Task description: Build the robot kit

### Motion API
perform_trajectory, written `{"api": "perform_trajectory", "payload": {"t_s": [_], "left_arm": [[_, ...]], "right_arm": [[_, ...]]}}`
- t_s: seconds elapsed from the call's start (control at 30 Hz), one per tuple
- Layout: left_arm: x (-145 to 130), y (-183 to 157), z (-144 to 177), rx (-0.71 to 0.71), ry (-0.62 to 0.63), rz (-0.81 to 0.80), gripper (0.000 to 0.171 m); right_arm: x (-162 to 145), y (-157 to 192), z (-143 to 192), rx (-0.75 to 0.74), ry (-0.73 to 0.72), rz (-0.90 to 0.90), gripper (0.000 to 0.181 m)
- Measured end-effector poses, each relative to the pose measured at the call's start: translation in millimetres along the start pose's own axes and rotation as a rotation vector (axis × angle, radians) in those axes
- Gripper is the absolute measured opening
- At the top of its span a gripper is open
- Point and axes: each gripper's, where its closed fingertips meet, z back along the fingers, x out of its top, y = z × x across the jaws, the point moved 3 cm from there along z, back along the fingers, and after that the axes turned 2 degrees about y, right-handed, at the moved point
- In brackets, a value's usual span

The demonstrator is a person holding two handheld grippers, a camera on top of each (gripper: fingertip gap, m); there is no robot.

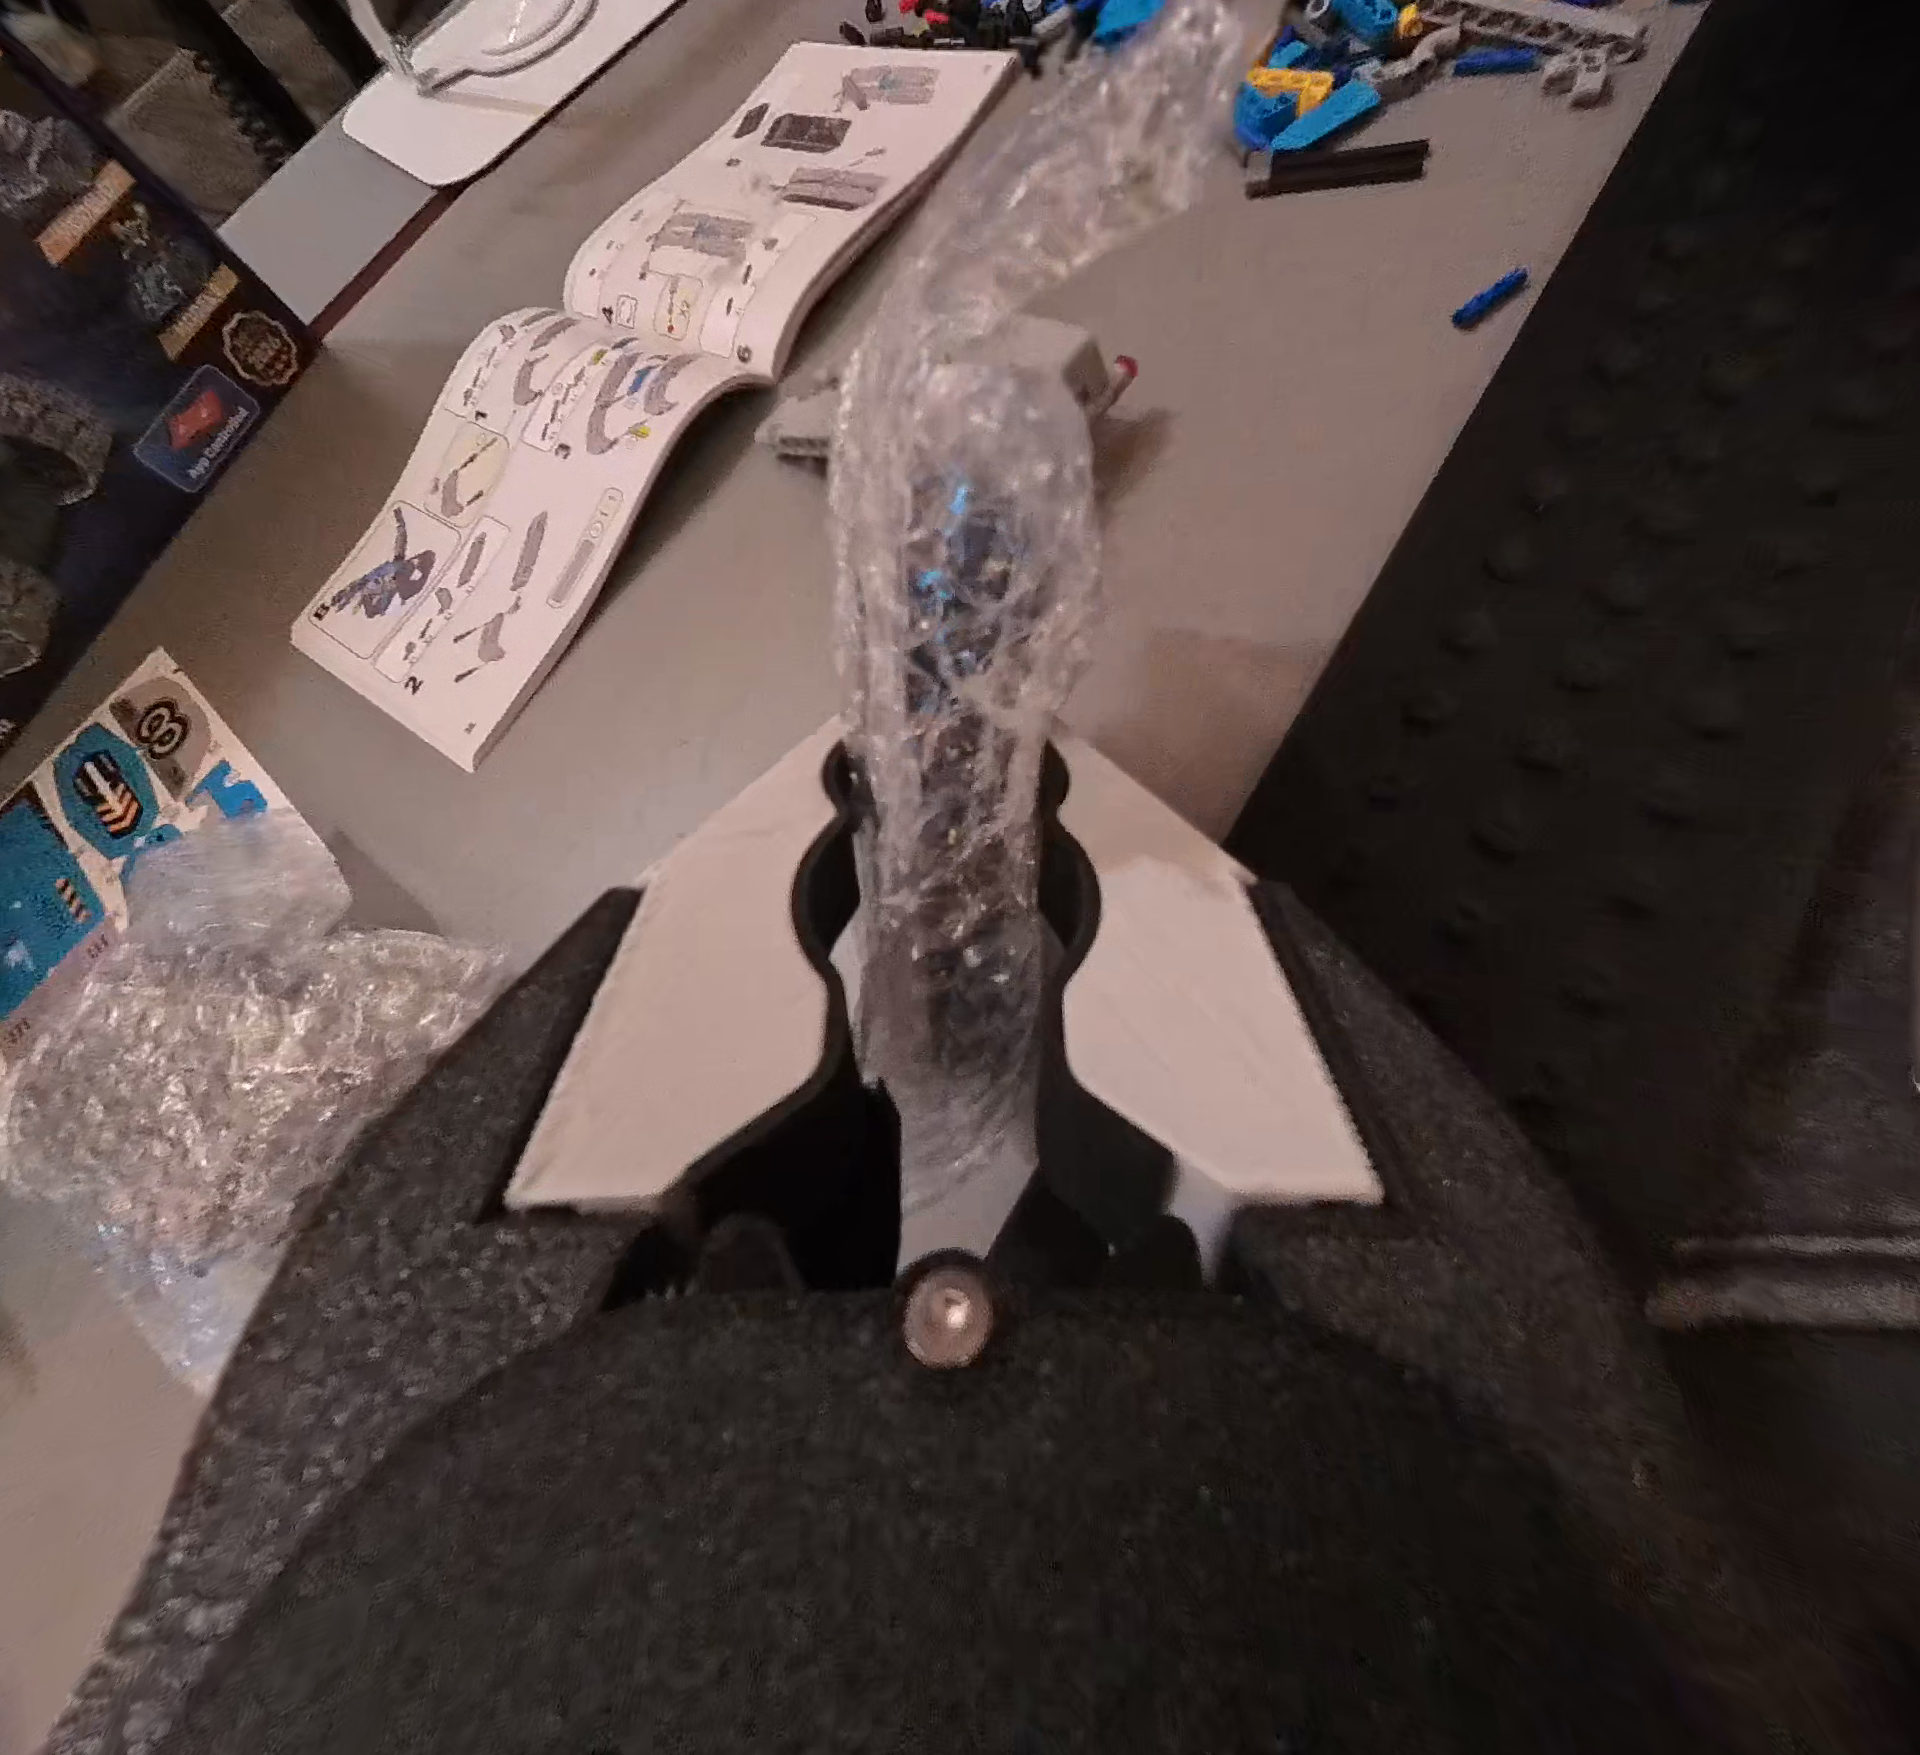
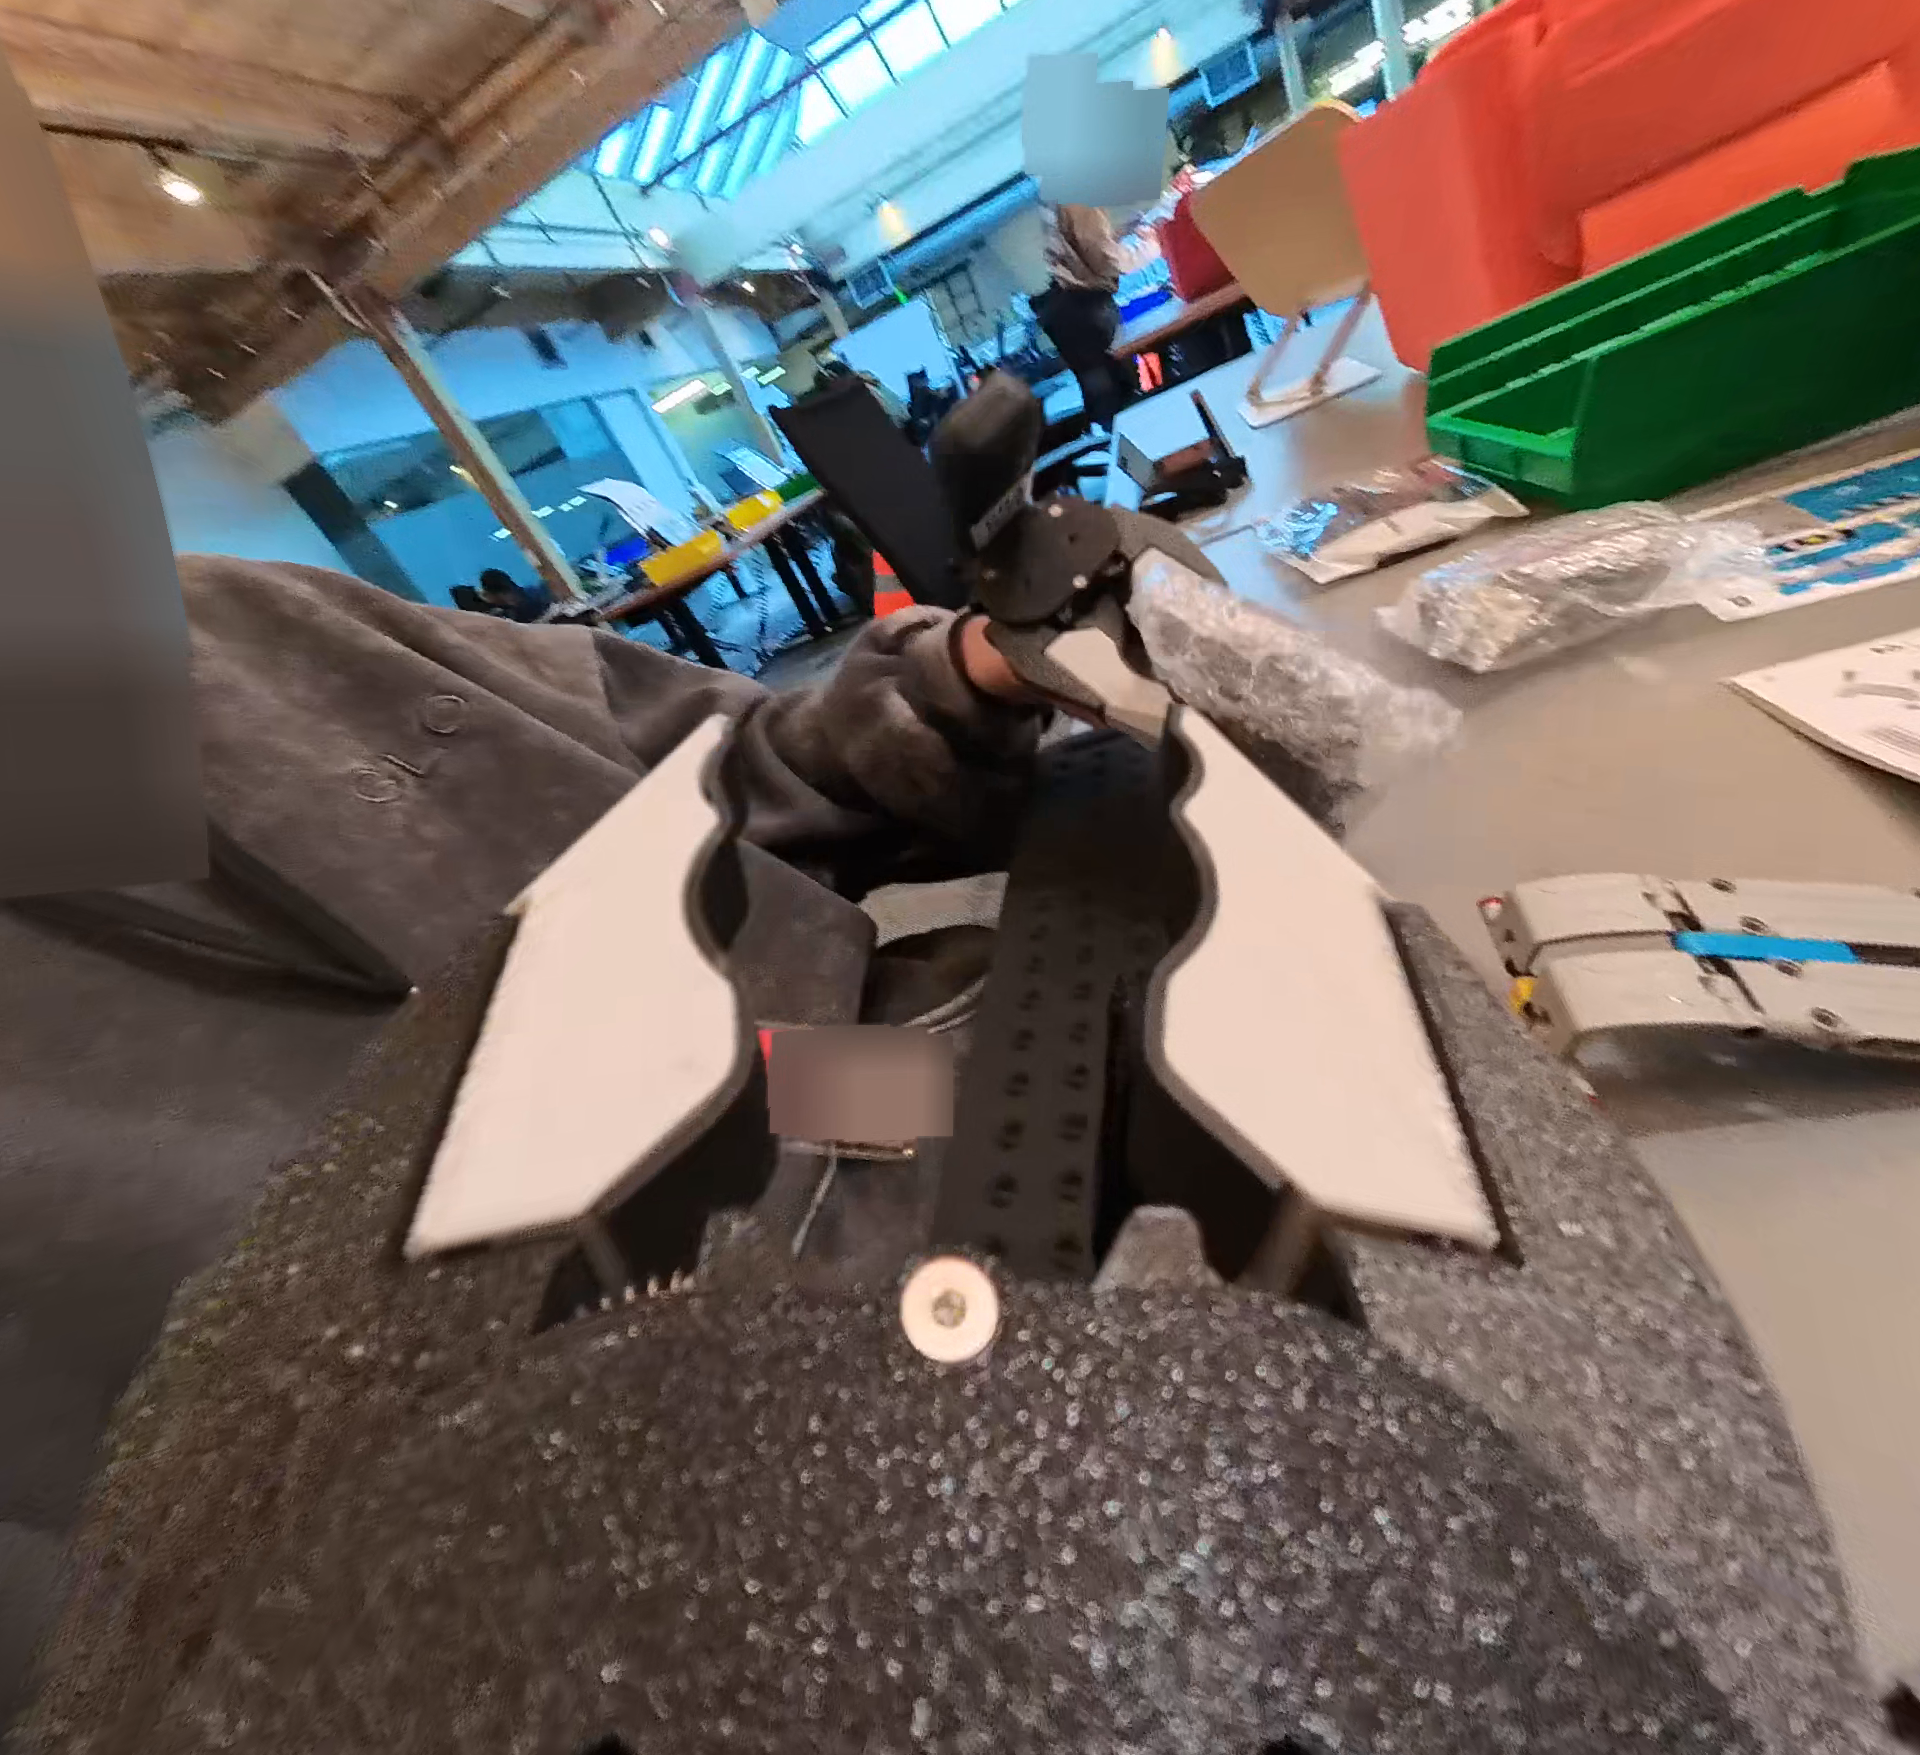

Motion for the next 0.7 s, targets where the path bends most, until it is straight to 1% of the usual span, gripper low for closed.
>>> {"api": "perform_trajectory", "payload": {"t_s": [0.07, 0.1, 0.13, 0.2, 0.23, 0.27, 0.3, 0.37, 0.4, 0.47, 0.5, 0.57, 0.63, 0.67, 0.7], "left_arm": [[5, -7, 3, -0.032, -0.023, 0.012, 0.028], [9, -10, 5, -0.060, -0.042, 0.025, 0.028], [11, -12, 8, -0.083, -0.062, 0.041, 0.028], [15, -15, 12, -0.123, -0.094, 0.078, 0.028], [16, -18, 13, -0.153, -0.105, 0.100, 0.028], [18, -21, 14, -0.187, -0.119, 0.123, 0.028], [21, -25, 15, -0.219, -0.138, 0.144, 0.028], [28, -34, 15, -0.281, -0.165, 0.167, 0.028], [31, -40, 14, -0.306, -0.173, 0.160, 0.028], [35, -53, 13, -0.334, -0.175, 0.109, 0.028], [37, -58, 14, -0.339, -0.178, 0.076, 0.028], [38, -68, 16, -0.338, -0.189, -0.010, 0.027], [37, -73, 18, -0.314, -0.191, -0.101, 0.027], [38, -74, 17, -0.303, -0.189, -0.121, 0.027], [37, -75, 17, -0.304, -0.179, -0.126, 0.027]], "right_arm": [[2, 6, -1, 0.056, -0.030, -0.015, 0.086], [3, 7, -2, 0.070, -0.037, -0.025, 0.086], [2, 5, -3, 0.046, -0.026, -0.024, 0.084], [-7, -5, -11, -0.081, 0.061, 0.069, 0.069], [-14, -6, -18, -0.131, 0.128, 0.136, 0.059], [-22, -4, -29, -0.149, 0.196, 0.193, 0.055], [-28, -1, -42, -0.163, 0.242, 0.232, 0.059], [-38, 7, -76, -0.136, 0.269, 0.265, 0.073], [-45, 5, -90, -0.151, 0.292, 0.285, 0.077], [-50, -10, -107, -0.292, 0.311, 0.384, 0.091], [-48, -17, -110, -0.362, 0.304, 0.431, 0.091], [-47, -19, -108, -0.426, 0.313, 0.492, 0.078], [-52, -16, -105, -0.408, 0.369, 0.477, 0.072], [-57, -13, -103, -0.379, 0.406, 0.460, 0.053], [-60, -11, -102, -0.361, 0.432, 0.454, 0.045]]}}
